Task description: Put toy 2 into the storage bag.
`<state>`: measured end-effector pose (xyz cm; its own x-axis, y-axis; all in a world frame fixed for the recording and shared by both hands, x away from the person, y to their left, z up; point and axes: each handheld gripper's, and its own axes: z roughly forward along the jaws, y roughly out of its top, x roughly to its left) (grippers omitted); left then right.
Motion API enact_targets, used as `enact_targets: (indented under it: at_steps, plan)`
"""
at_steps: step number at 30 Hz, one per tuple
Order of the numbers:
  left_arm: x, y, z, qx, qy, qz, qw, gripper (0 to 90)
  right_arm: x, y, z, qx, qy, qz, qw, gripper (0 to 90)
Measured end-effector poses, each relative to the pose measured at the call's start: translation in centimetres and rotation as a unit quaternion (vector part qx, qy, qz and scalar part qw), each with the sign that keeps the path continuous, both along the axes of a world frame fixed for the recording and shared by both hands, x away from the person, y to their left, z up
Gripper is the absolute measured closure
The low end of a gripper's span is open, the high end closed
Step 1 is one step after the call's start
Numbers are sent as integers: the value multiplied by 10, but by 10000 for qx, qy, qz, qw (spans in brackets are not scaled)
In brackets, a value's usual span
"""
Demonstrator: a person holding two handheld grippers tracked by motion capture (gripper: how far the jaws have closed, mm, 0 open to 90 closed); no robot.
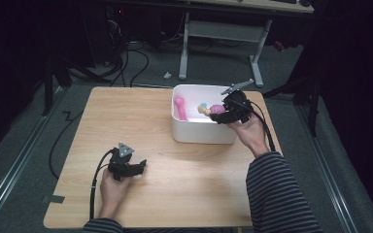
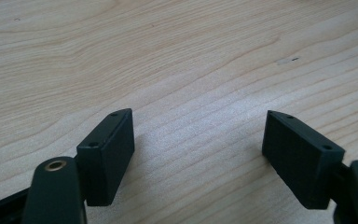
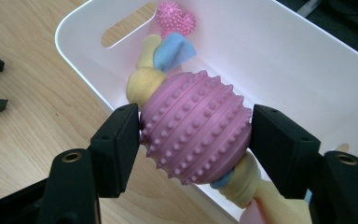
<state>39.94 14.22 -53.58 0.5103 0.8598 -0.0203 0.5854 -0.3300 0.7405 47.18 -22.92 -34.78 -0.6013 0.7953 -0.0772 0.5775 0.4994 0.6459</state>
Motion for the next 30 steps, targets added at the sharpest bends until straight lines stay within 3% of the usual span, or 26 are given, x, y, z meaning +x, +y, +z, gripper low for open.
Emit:
enact_targets:
  at_steps: [11, 16, 21, 30]
  plan:
    - [0, 0, 0, 24, -11, 2, 10000, 258, 4, 3, -7, -49, 52, -50, 10000, 337]
    - [0, 0, 0, 9, -1, 0, 10000, 258, 4, -1, -6, 202, 95, -73, 9997, 310]
    - [0, 0, 0, 14, -9, 4, 10000, 256, -2, -5, -1, 277, -47, -91, 9996, 298]
    - [0, -1, 0, 24, -11, 3, 10000, 255, -28, -26, 9, 555, -504, -193, 9970, 325]
